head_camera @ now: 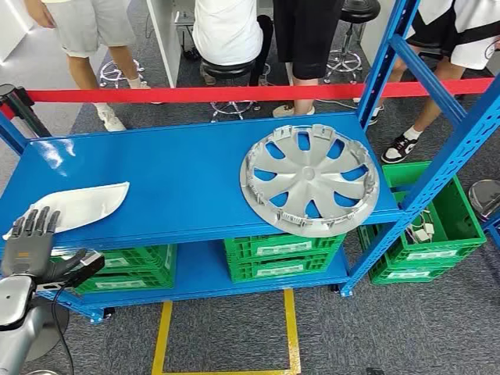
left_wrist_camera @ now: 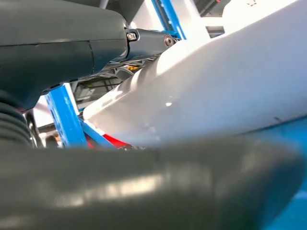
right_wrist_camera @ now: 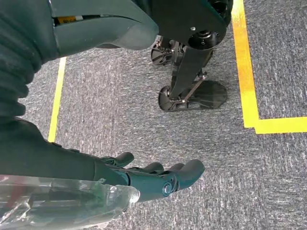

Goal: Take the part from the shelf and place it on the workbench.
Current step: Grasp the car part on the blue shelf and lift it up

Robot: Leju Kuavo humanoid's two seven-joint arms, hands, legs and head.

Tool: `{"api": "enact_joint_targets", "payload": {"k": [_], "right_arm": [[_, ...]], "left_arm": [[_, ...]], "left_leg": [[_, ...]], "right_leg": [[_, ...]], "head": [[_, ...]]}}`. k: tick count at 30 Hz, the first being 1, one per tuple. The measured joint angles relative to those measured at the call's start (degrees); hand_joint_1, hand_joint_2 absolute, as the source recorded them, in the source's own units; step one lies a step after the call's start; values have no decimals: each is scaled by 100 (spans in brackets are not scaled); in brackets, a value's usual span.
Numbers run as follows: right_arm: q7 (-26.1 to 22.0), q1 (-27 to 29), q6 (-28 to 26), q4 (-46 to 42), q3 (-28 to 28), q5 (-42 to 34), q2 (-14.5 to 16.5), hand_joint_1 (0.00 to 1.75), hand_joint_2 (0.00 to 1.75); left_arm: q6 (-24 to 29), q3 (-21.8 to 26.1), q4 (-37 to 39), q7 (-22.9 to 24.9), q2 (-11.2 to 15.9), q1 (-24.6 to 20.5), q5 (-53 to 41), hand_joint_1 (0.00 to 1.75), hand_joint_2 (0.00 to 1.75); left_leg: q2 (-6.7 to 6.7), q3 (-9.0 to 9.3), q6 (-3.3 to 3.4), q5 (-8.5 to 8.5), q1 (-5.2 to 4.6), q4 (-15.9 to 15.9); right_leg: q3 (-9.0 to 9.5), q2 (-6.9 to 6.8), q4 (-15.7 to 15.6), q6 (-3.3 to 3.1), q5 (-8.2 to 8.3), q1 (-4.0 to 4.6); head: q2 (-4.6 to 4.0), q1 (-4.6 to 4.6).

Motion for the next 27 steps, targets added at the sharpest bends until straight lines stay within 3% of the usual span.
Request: {"api": "enact_joint_targets", "payload": {"k": [21,22,25,26,27], "right_arm": [[2,-4,1,0,-1,2,-4,0,175],[2,-5,1,0,-2,2,-5,0,175],[2,-4,2,0,-2,-1,-9,0,175],[2,-4,3,0,-2,-1,-11,0,175],[2,-4,3,0,-2,-2,-13,0,175]], "left_arm": [[-87,-95,305,158,7,-71,-2,3,175],[-99,-105,317,172,7,-78,-2,15,175],[-132,-126,347,192,7,-91,-2,117,175],[-141,-133,354,201,7,-92,-2,129,175],[-150,-142,358,213,7,-93,-3,121,175]], "left_leg": [[0,0,-1,2,0,0],[0,0,-1,2,0,0],[0,0,-1,2,0,0],[0,0,-1,2,0,0],[0,0,-1,2,0,0]], "right_leg": [[0,0,0,0,1,0],[0,0,0,0,1,0],[0,0,0,0,1,0],[0,0,0,0,1,0],[0,0,0,0,1,0]], "head": [[0,0],[0,0],[0,0],[0,-1],[0,-1]]}}
